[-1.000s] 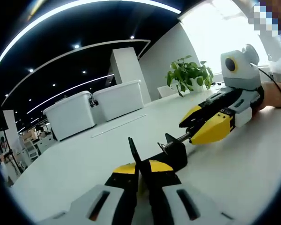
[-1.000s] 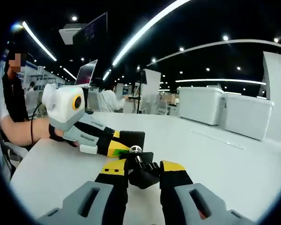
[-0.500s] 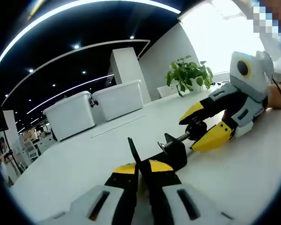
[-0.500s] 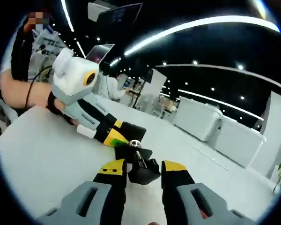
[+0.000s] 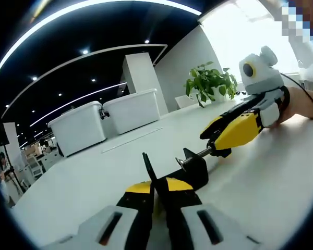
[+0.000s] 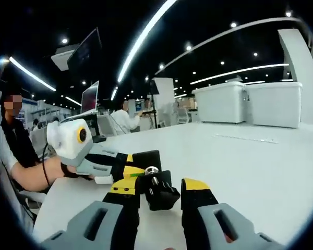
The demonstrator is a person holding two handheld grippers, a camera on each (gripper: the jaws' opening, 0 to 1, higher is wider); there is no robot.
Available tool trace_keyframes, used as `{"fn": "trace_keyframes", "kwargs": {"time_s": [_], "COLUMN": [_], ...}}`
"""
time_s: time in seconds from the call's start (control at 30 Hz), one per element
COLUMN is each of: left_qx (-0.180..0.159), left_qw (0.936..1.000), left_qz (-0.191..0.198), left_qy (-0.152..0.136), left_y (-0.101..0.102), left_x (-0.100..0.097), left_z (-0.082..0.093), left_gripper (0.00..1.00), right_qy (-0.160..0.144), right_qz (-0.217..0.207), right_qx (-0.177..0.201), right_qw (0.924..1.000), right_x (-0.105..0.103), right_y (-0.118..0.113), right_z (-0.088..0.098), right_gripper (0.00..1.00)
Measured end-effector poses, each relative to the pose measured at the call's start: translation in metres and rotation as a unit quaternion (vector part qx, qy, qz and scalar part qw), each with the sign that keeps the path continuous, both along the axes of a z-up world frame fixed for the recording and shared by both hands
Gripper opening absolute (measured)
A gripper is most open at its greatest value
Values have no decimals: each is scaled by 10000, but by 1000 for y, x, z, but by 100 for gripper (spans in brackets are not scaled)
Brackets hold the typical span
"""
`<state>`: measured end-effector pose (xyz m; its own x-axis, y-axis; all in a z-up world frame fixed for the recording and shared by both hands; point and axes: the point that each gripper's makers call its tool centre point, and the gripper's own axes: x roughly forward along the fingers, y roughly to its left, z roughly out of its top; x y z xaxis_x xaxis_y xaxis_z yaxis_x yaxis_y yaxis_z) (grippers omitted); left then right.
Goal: Clamp the fixed fixture on the desktop, loosen the retaining clip, secure it to the edge of the desk, and tighten the retaining clip.
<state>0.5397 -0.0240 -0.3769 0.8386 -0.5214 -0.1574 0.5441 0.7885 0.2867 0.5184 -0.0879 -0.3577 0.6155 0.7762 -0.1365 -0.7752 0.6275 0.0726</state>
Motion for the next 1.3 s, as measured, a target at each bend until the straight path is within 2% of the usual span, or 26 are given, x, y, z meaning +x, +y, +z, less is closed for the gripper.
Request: {"fn": "trace_keyframes", "kwargs": {"time_s": [0.07,0.13,0.2,0.23,0.5,0.8,0.87,0.9,1.07,1.13,1.2,1.3], "left_qx": [0,1,3,3,-5,-18,-19,-18,-28,-22,-16,-21], "left_qw": [10000,10000,10000,10000,10000,10000,10000,10000,10000,10000,10000,10000], "left_qz": [1,3,2,3,-13,-31,-32,-31,-34,-31,-31,-37], "left_qy": [0,-6,-8,-8,-1,9,12,10,29,24,20,25], "left_y": [0,0,0,0,0,0,0,0,1,2,2,3], "left_x": [0,0,0,0,0,0,0,0,0,1,2,4], "left_z": [0,0,0,0,1,2,2,2,3,3,4,4], "left_gripper": [7,7,7,7,7,7,7,7,7,7,7,7], "right_qy": [60,163,95,-103,22,382,475,522,481,207,-390,-1271], "right_qz": [-134,-75,-67,-106,87,359,250,134,134,156,159,111], "right_qx": [-110,-222,-701,-898,-638,-142,120,147,103,4,-295,-890], "right_qw": [9998,9996,9975,9958,9979,9985,9985,9984,9987,9997,9987,9878], "right_x": [4,3,2,5,3,-3,1,4,4,1,0,-4], "right_y": [-2,1,2,1,3,9,8,5,5,6,7,10], "right_z": [-5,-12,-26,-27,-21,-11,-4,-4,-5,-3,0,1], "right_gripper": [27,27,27,27,28,35,31,27,26,26,26,26]}}
